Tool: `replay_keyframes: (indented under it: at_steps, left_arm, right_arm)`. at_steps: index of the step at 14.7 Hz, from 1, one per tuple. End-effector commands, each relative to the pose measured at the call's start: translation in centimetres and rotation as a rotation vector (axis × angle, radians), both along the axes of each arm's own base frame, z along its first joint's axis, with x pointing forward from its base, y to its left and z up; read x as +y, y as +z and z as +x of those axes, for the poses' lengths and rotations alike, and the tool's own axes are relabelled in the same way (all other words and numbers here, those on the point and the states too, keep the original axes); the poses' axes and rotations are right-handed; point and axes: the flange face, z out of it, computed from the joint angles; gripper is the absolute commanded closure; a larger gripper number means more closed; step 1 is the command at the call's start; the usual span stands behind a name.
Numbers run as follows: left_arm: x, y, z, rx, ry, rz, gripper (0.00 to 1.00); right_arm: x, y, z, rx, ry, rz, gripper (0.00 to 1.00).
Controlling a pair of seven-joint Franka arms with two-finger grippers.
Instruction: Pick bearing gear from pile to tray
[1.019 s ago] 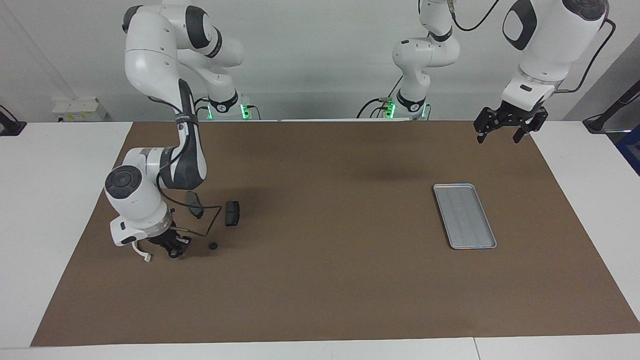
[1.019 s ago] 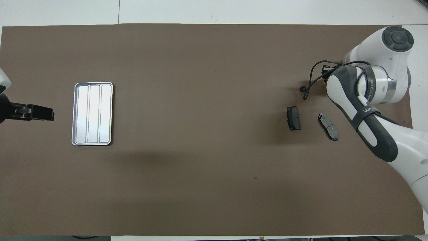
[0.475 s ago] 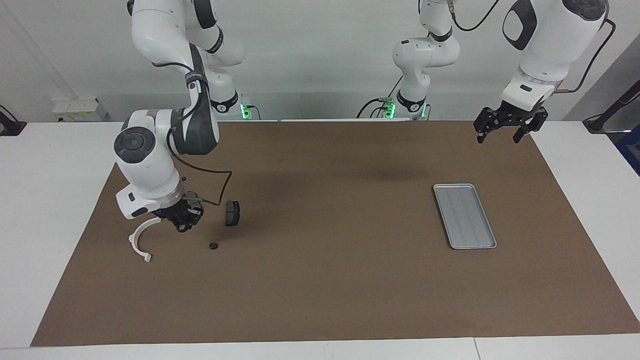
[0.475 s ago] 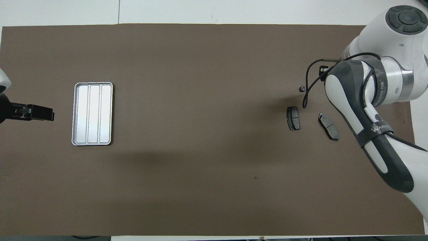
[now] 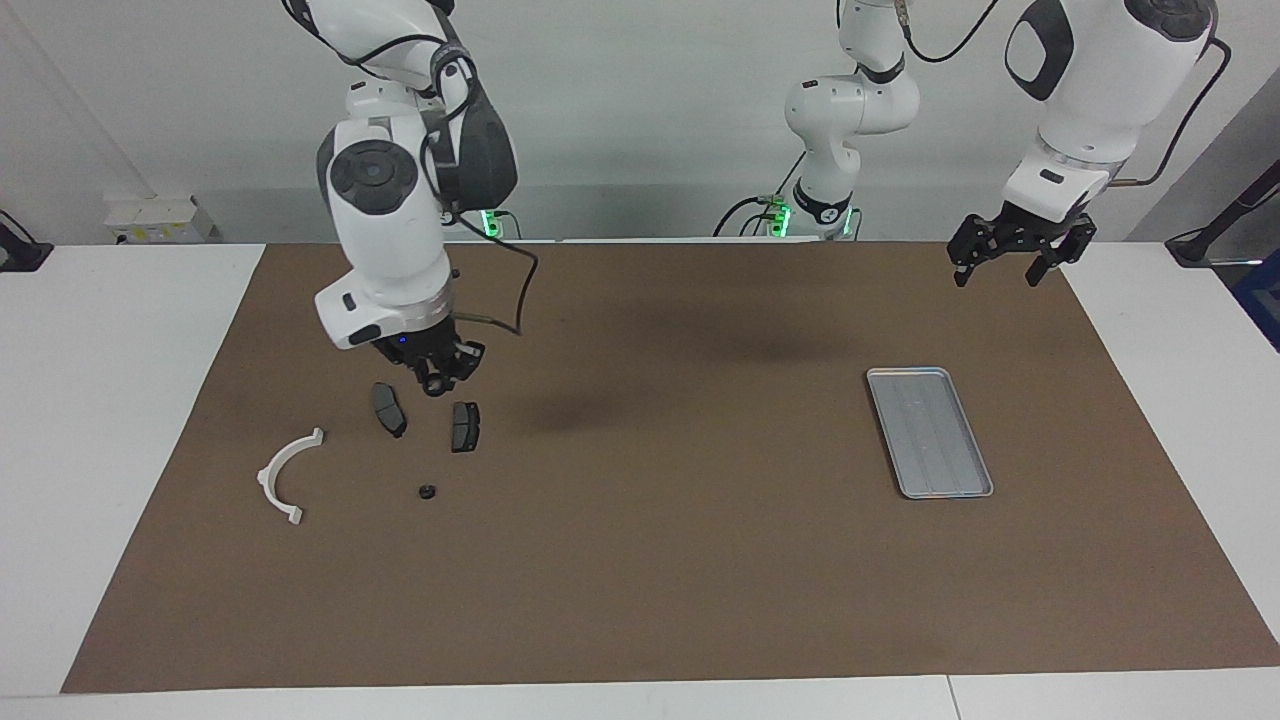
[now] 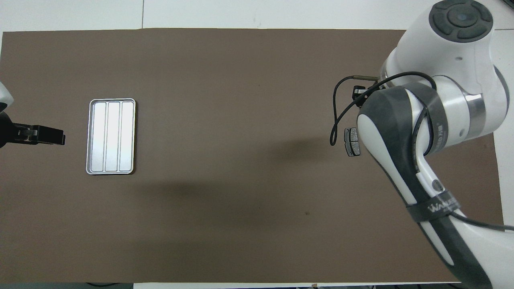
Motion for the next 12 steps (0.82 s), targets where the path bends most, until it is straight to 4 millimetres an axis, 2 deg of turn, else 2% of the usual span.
replay_keyframes:
  at_steps: [1,3,5,10,12]
  left_arm:
    - [-0.1,0.2,-0.4,-0.01,-0.01,-0.013,0.0]
    - [-0.1,0.2,-0.4,-0.008,-0.01,-0.013,0.0]
    - [-0.1,0.2,-0.4,-0.008,-0.009,-0.014,0.0]
    - [0.0,0.3,-0.3,-0.022,0.001,-0.015,0.0]
    - [0.0,0.3,-0.3,-0.028,0.033,-0.017,0.0]
  right_arm:
    - [6.2,0.8,-2.7,-0.005,-0.105,0.035,1.0]
    - [10.1,0.8,-4.5,-0.004,-0.152,0.063,1.0]
    - [13.1,0.1,-5.6,-0.025,-0.178,0.086,1.0]
    - [18.8,-4.5,-8.2,-0.073,-0.157,0.122,1.0]
    - [20.1,-6.6,-8.2,-0.093,-0.151,0.138,1.0]
